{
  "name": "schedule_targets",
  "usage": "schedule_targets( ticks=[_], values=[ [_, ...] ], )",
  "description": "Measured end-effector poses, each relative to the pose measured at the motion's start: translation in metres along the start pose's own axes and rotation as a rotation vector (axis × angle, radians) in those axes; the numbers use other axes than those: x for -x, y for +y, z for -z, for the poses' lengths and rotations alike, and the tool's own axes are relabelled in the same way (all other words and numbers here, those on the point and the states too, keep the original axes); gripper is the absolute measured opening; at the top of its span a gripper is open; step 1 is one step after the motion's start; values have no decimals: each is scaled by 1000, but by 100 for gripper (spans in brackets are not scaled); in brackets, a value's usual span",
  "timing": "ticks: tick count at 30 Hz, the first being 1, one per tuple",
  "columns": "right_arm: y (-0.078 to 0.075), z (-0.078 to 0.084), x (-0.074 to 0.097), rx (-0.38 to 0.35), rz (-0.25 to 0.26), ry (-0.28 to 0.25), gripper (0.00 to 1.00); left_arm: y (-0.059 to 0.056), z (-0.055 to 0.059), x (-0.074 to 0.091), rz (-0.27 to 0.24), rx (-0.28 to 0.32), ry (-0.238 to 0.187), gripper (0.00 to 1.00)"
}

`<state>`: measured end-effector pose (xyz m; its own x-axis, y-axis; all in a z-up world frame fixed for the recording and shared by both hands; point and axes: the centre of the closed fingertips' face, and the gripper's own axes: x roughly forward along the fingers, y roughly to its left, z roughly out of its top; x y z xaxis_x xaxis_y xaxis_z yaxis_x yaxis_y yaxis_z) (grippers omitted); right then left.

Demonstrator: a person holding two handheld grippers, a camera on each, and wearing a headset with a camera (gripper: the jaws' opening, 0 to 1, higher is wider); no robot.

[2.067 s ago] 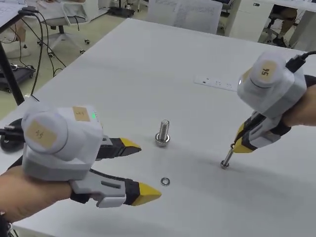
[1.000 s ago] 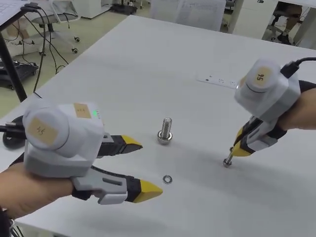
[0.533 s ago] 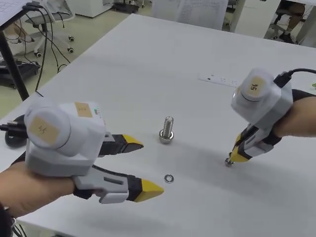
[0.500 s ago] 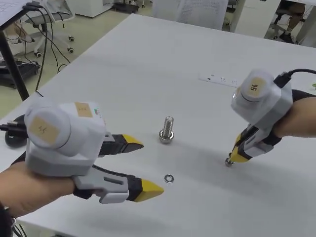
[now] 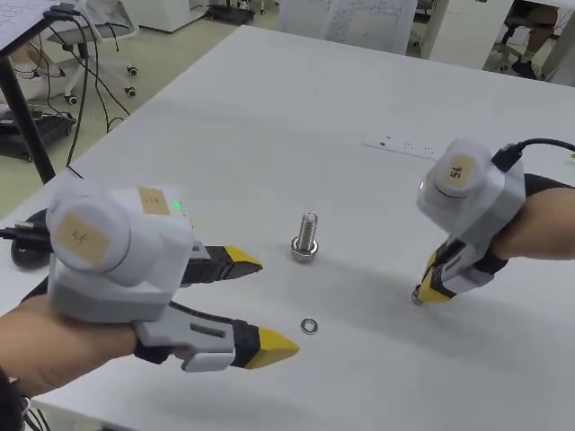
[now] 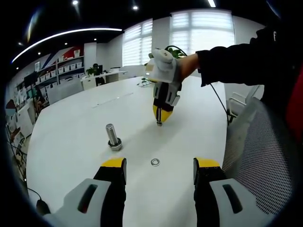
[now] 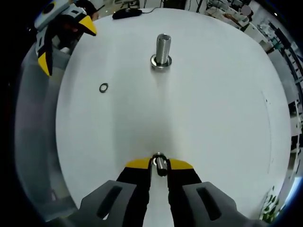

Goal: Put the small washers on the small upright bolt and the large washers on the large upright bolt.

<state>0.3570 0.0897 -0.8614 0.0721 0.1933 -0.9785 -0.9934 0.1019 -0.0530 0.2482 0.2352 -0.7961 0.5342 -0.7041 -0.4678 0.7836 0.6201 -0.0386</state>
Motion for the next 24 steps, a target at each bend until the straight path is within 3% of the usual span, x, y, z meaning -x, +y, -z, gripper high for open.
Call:
schedule_targets(
  ticks=[24],
  values=[
    [-1, 2, 2, 6, 7, -14, 16, 0, -1, -2, 4, -3, -1, 56]
  ],
)
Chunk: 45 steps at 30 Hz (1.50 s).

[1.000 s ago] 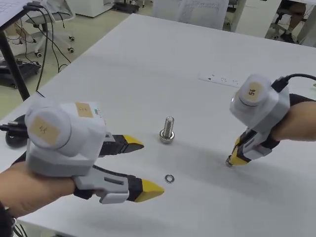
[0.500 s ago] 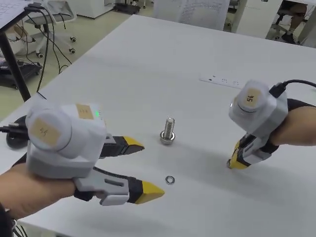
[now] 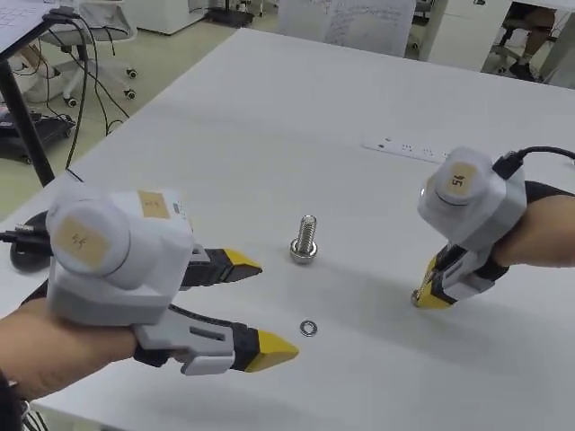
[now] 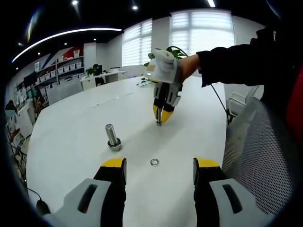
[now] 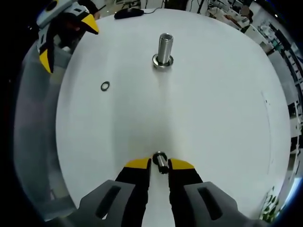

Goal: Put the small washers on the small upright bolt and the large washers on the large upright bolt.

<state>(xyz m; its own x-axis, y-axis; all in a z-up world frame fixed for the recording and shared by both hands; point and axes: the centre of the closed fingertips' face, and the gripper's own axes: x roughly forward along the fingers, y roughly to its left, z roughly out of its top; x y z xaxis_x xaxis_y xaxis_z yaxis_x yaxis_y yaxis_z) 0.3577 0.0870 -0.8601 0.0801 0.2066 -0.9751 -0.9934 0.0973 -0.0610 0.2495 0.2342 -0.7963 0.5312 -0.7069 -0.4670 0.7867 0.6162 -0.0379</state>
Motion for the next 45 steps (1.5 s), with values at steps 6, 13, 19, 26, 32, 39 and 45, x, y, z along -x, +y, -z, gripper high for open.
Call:
schedule_targets(
  ticks=[6, 13, 19, 26, 32, 39, 45],
  values=[
    [-4, 3, 7, -11, 18, -10, 16, 0, 0, 1, 0, 0, -2, 56],
    [-5, 9, 15, -26, 36, -19, 16, -2, -1, 2, 1, -3, -4, 56],
    [-3, 16, 18, -39, 44, -16, 16, -3, -1, 2, 3, -6, -6, 56],
    [4, 22, 22, -50, 48, -14, 16, -3, -2, 2, 4, -9, -9, 56],
    [16, 25, 24, -49, 50, -13, 16, -4, -2, 1, 9, -11, -11, 56],
    [34, 23, 24, -40, 35, -11, 17, -6, -3, 2, 14, -17, -14, 56],
    [49, 16, 21, -13, 19, -11, 17, -6, -4, 3, 11, -19, -20, 56]
  ],
)
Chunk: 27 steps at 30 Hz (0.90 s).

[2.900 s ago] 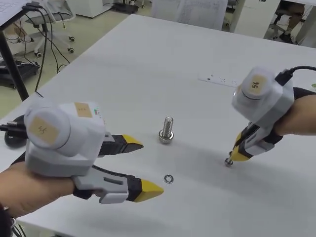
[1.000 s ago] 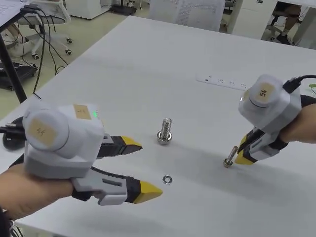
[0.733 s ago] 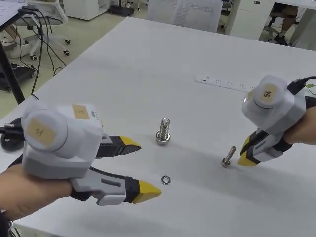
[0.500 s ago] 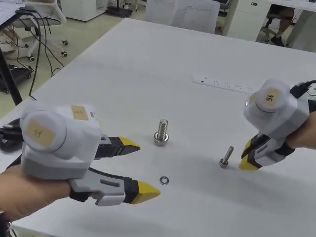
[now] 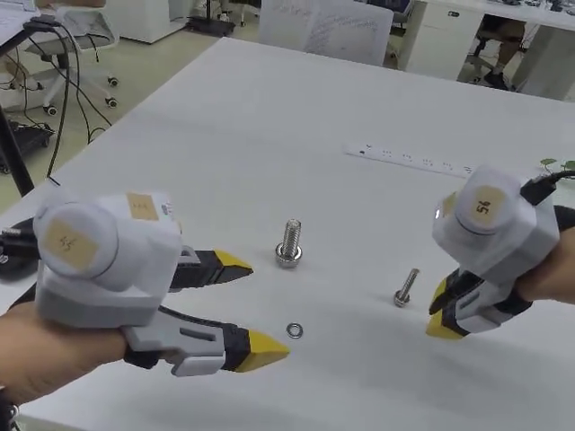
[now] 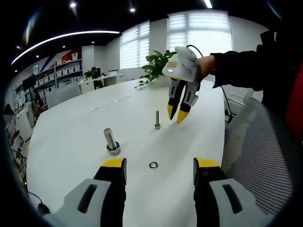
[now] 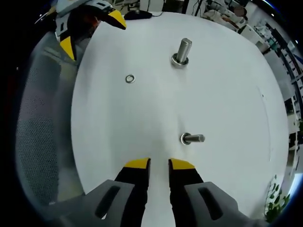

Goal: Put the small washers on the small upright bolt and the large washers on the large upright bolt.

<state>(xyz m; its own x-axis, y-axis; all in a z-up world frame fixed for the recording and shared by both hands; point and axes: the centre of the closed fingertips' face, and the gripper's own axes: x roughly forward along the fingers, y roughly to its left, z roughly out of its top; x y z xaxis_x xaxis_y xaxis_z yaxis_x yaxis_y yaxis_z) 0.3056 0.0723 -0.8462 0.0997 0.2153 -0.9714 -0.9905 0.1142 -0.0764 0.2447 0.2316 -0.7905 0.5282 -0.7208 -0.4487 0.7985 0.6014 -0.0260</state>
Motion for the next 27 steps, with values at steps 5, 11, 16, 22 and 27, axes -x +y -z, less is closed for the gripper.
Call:
schedule_targets(
  ticks=[5, 11, 16, 22, 27],
  values=[
    [10, -11, -3, 37, -18, -3, 17, 1, -1, 1, -2, -3, -3, 56],
    [19, -30, -7, 87, -31, -14, 17, 0, -2, 3, -5, -5, -4, 56],
    [24, -50, -9, 132, -43, -28, 17, 0, -2, 5, -8, -6, -6, 56],
    [28, -72, -15, 173, -51, -45, 18, 0, -2, 6, -14, -6, -6, 56],
    [31, -90, -19, 206, -58, -61, 18, 0, -2, 7, -17, -5, -4, 56]
  ],
)
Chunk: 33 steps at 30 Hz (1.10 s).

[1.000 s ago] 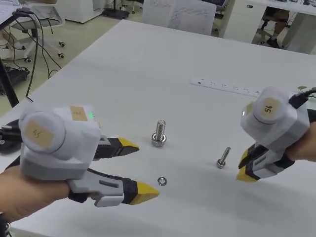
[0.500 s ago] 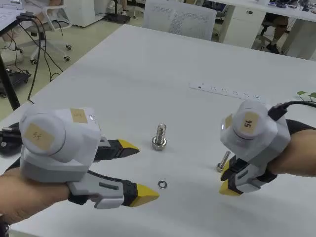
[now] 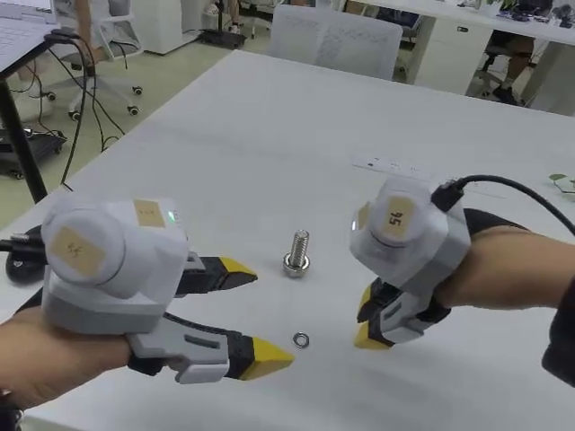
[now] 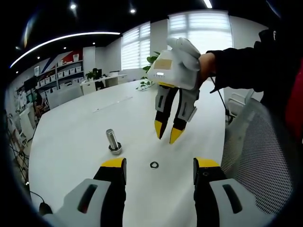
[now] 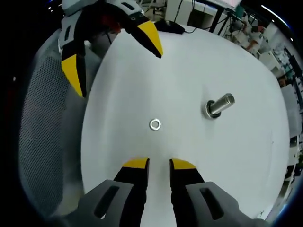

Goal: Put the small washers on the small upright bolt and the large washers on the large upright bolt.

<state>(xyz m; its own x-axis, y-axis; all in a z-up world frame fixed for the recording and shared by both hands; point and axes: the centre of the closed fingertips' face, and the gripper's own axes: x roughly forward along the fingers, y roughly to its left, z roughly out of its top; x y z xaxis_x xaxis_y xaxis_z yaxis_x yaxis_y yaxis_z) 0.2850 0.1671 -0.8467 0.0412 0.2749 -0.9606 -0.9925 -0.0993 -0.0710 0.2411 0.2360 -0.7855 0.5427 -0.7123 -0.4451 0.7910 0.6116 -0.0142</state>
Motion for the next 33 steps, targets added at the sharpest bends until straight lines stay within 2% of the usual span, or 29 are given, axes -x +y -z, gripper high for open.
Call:
schedule_targets(
  ticks=[7, 15, 24, 33],
  values=[
    [2, -20, -12, 44, -21, -14, 19, -1, 1, 0, 3, 5, 2, 57],
    [6, -33, -25, 68, -48, -19, 19, -8, 4, -3, 38, 14, 13, 58],
    [8, -39, -37, 78, -65, -15, 19, -13, 6, -4, 61, 17, 21, 59],
    [7, -36, -41, 71, -70, 1, 19, -14, 7, -5, 72, 21, 20, 59]
  ],
)
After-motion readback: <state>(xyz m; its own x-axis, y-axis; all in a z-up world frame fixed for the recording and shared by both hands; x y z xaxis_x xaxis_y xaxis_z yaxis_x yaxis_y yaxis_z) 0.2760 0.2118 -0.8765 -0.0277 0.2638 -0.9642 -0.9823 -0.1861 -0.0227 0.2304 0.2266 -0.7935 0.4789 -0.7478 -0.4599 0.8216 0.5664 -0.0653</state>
